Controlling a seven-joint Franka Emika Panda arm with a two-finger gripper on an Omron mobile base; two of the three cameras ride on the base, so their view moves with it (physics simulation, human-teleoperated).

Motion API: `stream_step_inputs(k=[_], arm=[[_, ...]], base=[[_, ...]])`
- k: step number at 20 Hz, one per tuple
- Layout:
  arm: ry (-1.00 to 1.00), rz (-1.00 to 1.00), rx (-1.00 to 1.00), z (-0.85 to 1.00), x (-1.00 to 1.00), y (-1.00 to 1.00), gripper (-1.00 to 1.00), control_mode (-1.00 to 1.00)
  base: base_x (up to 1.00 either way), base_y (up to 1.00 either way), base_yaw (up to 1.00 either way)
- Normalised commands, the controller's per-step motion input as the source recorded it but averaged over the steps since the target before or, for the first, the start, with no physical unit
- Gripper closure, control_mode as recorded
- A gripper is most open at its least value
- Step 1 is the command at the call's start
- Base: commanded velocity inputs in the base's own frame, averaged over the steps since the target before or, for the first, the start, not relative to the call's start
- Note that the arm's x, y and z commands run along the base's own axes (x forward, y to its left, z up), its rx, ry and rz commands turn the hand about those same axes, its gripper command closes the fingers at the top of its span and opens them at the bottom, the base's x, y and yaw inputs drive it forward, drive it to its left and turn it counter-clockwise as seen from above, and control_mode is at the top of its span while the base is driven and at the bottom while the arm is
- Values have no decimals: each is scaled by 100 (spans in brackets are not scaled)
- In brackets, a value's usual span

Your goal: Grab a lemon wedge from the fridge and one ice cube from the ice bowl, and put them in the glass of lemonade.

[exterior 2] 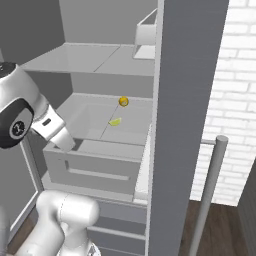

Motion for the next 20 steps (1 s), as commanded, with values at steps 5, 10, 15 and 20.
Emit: stream_step_inputs(k=[5,10,15,20], arm=[[0,6,-1,-8,86,-2,-100,-100],[1,1,-3,-31,44,0,-100,-100],[10,3,0,-56,46,-1,-100,-100],[5,4,6,-29,51,-6,-100,-100]], base=[[0,0,0],[0,0,0],[0,0,0],[0,0,0]])
